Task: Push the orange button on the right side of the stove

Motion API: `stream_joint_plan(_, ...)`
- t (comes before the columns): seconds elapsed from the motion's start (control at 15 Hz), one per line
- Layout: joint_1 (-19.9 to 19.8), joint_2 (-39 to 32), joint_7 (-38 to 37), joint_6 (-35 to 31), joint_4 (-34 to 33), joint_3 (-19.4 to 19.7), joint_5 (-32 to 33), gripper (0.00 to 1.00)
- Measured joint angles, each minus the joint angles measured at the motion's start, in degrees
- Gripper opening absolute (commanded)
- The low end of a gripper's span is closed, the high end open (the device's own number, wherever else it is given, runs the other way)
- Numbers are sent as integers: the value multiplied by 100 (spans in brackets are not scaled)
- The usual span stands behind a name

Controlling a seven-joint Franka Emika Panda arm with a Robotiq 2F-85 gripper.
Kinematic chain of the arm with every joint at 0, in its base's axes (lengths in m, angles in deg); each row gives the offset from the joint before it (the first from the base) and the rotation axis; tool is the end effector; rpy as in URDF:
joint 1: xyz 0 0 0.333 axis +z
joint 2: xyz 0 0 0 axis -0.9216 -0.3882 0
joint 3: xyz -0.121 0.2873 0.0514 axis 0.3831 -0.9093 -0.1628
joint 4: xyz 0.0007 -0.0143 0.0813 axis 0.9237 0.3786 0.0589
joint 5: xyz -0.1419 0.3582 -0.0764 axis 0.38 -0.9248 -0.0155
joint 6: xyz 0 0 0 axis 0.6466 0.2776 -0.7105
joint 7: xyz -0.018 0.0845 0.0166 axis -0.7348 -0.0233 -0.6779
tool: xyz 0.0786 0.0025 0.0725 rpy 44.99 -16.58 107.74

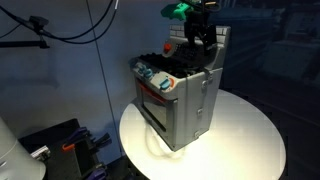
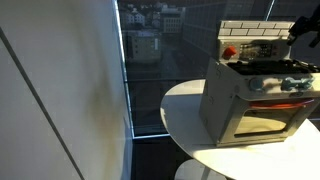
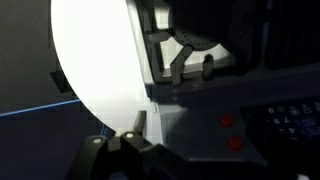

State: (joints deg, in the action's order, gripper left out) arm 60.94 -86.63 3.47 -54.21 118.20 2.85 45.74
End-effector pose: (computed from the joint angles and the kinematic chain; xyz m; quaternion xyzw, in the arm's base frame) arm 0.5947 -0.1284 0.4646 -0.9794 0.1590 -0.1246 0.0071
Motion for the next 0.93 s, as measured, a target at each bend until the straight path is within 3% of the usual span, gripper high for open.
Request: stream_joint_plan(0.93, -1, -94, -6, -132, 48, 12, 0, 100)
